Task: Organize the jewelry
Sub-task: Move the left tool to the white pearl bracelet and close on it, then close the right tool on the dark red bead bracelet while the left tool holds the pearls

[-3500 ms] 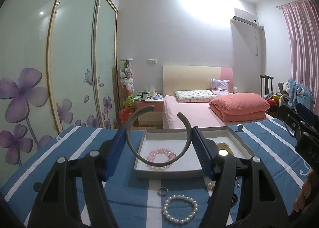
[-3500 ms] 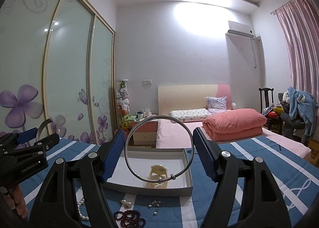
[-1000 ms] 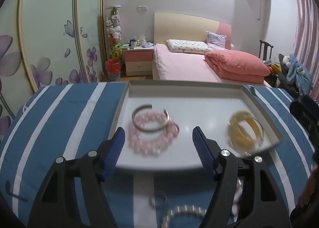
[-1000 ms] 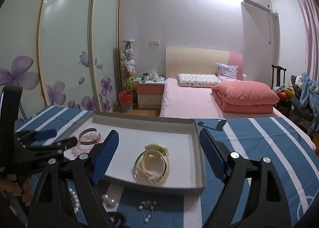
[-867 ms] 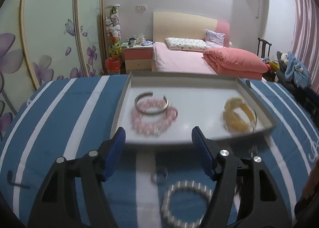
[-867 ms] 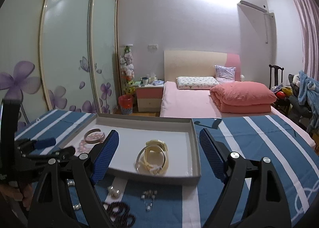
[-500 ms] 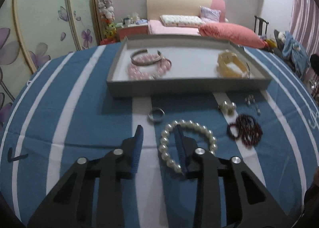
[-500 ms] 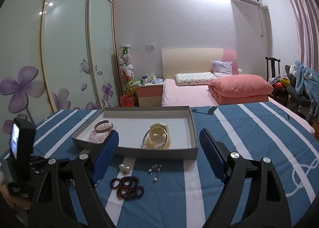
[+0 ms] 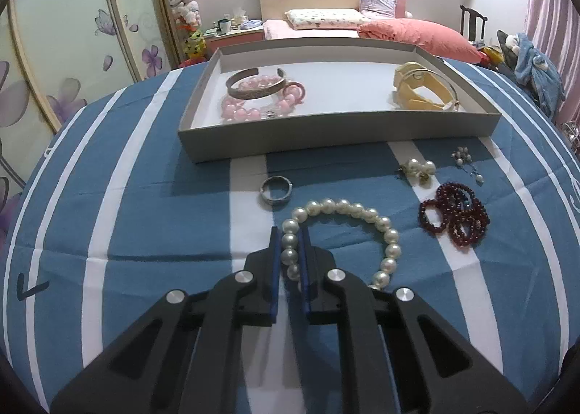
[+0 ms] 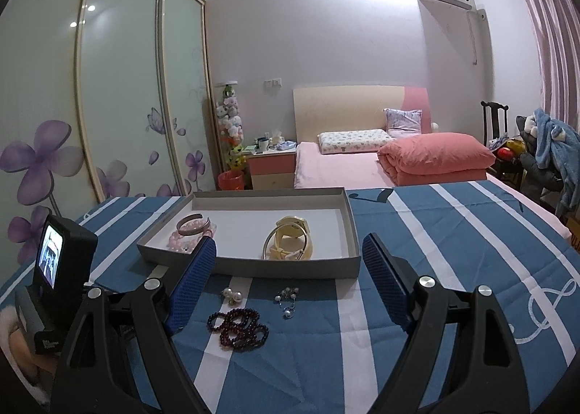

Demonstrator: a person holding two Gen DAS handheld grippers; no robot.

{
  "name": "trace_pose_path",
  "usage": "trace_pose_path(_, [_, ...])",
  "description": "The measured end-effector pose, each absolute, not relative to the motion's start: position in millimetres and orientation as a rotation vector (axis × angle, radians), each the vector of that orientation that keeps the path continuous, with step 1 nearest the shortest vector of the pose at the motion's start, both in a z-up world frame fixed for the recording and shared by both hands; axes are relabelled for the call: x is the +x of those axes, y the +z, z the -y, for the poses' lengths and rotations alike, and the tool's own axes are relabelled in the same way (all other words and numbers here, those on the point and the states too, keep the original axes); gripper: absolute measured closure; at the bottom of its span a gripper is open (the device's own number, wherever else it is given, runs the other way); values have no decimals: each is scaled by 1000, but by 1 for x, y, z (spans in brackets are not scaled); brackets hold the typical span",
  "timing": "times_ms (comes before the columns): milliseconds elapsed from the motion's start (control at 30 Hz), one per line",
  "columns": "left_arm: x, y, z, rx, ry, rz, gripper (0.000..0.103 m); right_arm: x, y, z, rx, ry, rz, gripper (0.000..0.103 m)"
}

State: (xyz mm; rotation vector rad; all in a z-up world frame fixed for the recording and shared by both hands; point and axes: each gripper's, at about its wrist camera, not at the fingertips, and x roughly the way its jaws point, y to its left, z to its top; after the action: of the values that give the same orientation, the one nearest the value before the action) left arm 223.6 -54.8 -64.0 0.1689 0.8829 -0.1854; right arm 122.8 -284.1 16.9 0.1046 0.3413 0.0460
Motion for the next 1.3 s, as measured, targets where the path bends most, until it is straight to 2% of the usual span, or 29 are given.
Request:
trace_pose_path(767, [222,-56,-33,32,-22,-864,93,124,9,280,76,67,-401,20])
trace_pose_path(933, [215,-44,-46,-15,-27,-803,93,134,-6,274,40,106,-514,23])
trace_pose_path(1100, [206,-30,-52,-49,-39,-734,93,150,-30,268,18,152,-676,37])
trace_pose_path(1300, [200,-16,-56,-69,-62,-671,93,163,-48,253,28,210,-800,36])
